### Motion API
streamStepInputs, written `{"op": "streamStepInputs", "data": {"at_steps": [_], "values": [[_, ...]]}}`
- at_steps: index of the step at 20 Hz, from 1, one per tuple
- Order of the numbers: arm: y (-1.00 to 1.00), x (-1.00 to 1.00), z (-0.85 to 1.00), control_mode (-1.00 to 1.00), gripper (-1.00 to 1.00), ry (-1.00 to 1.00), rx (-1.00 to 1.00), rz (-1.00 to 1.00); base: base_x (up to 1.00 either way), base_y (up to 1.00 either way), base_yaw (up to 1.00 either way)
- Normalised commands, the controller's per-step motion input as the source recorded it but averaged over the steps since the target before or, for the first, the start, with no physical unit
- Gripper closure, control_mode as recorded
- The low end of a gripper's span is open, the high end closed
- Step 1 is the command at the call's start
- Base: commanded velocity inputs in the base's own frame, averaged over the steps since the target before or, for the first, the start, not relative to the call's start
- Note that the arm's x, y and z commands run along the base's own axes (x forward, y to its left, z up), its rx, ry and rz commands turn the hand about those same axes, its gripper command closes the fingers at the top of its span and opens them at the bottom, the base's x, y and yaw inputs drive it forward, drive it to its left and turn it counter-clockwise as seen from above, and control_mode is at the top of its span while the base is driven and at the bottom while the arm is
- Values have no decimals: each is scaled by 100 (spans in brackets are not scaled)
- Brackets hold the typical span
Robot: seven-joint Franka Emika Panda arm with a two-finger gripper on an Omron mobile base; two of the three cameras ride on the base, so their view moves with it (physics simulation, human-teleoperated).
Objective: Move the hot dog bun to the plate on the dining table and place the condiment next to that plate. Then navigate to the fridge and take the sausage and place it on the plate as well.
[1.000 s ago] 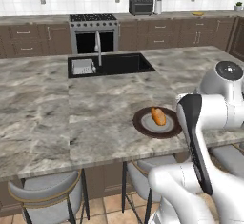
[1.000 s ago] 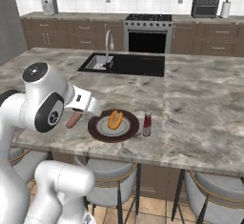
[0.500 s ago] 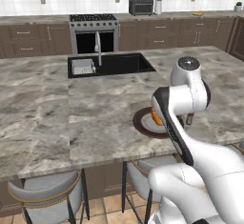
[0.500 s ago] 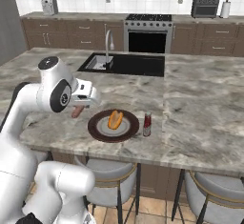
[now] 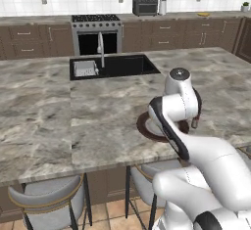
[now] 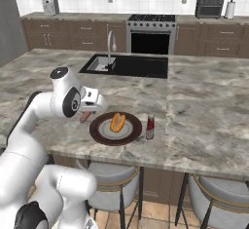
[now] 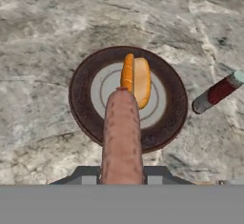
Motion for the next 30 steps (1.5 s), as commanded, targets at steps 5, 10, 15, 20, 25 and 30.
{"op": "streamStepInputs", "data": {"at_steps": [5,10,15,20,25,30], "values": [[0,43,-43,-100,100,0,0,0,0,0,0],[0,45,-41,-100,100,0,0,0,0,0,0],[0,42,-36,-100,100,0,0,0,0,0,0],[0,33,-31,-100,100,0,0,0,0,0,0],[0,29,-29,-100,100,0,0,0,0,0,0],[-3,14,-22,-100,100,0,0,0,0,0,0]]}}
